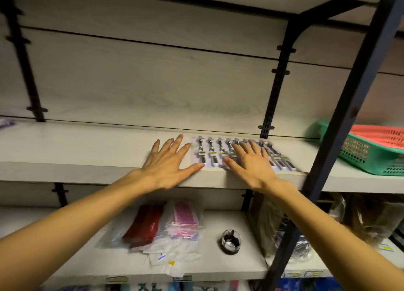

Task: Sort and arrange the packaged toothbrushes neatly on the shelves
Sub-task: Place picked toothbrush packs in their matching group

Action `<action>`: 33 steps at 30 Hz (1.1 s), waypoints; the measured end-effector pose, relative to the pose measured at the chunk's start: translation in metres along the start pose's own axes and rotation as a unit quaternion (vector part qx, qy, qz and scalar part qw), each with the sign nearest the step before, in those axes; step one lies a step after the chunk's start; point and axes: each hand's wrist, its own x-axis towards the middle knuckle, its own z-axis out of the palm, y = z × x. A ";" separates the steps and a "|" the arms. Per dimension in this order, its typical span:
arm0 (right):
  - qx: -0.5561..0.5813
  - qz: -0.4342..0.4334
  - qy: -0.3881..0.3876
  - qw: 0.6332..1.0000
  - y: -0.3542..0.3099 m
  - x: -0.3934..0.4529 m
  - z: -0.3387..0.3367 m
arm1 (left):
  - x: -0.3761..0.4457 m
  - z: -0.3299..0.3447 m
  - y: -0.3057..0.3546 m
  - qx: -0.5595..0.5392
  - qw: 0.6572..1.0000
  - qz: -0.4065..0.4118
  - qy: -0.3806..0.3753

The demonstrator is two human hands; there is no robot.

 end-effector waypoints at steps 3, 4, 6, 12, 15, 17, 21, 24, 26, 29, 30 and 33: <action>0.015 -0.021 0.000 1.000 -0.058 0.004 0.009 | -0.037 -0.012 -0.054 0.015 1.000 -0.026 0.009; 0.022 -0.030 0.000 0.999 -0.078 0.006 0.014 | -0.052 -0.015 -0.072 0.020 0.999 -0.029 0.013; 0.040 -0.044 -0.006 0.998 -0.121 0.008 0.021 | -0.085 -0.022 -0.110 0.034 0.999 -0.034 0.013; 0.067 -0.085 -0.032 0.994 -0.259 0.017 0.043 | -0.172 -0.040 -0.223 0.051 0.995 -0.090 0.014; 0.075 -0.113 -0.033 0.990 -0.319 0.014 0.056 | -0.197 -0.055 -0.267 0.025 0.992 -0.122 0.037; 0.058 -0.132 -0.028 0.989 -0.347 0.012 0.064 | -0.207 -0.065 -0.291 0.010 0.991 -0.120 0.061; 0.071 -0.156 0.014 0.985 -0.384 0.017 0.074 | -0.228 -0.077 -0.334 0.009 0.983 -0.064 0.171; 0.107 -0.199 0.060 0.972 -0.410 0.022 0.078 | -0.240 -0.076 -0.361 -0.002 0.965 -0.045 0.258; 0.128 -0.228 0.078 0.962 -0.431 0.026 0.079 | -0.245 -0.075 -0.381 0.006 0.949 -0.038 0.313; 0.157 -0.268 0.115 0.944 -0.460 0.037 0.077 | -0.251 -0.080 -0.413 0.022 0.938 -0.040 0.344; 0.161 -0.283 0.135 0.936 -0.470 0.041 0.076 | -0.252 -0.083 -0.425 0.031 0.938 -0.045 0.343; 0.156 -0.340 0.175 0.911 -0.503 0.053 0.074 | -0.253 -0.098 -0.459 0.060 0.938 -0.057 0.337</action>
